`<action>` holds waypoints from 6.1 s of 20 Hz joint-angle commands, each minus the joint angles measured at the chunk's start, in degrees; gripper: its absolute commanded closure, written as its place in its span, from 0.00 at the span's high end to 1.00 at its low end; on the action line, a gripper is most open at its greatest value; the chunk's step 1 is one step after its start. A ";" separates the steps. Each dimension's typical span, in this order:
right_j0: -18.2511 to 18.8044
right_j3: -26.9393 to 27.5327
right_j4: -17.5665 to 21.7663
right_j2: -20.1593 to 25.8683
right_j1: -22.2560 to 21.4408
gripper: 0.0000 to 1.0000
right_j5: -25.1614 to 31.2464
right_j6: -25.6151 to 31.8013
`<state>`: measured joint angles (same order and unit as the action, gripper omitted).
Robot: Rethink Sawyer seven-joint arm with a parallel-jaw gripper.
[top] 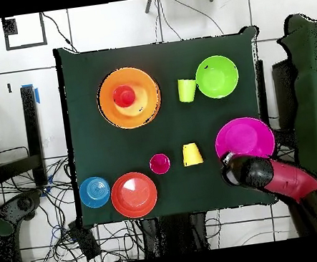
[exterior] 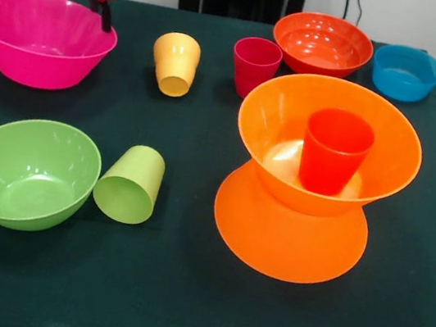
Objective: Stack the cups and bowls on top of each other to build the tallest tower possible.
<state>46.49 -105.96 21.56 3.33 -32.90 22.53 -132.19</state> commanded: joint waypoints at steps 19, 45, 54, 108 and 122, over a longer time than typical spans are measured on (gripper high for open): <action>-0.66 0.45 0.36 7.18 -9.97 1.00 13.15 9.91; 2.72 5.78 5.87 17.95 -6.74 1.00 21.89 25.37; 5.39 8.63 5.96 23.33 -3.67 1.00 26.80 33.11; -0.98 13.95 19.81 18.83 -3.02 1.00 9.97 22.38; -5.23 12.87 21.09 12.18 -1.31 1.00 7.58 17.02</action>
<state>43.90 -92.81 40.58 17.55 -37.93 30.72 -112.56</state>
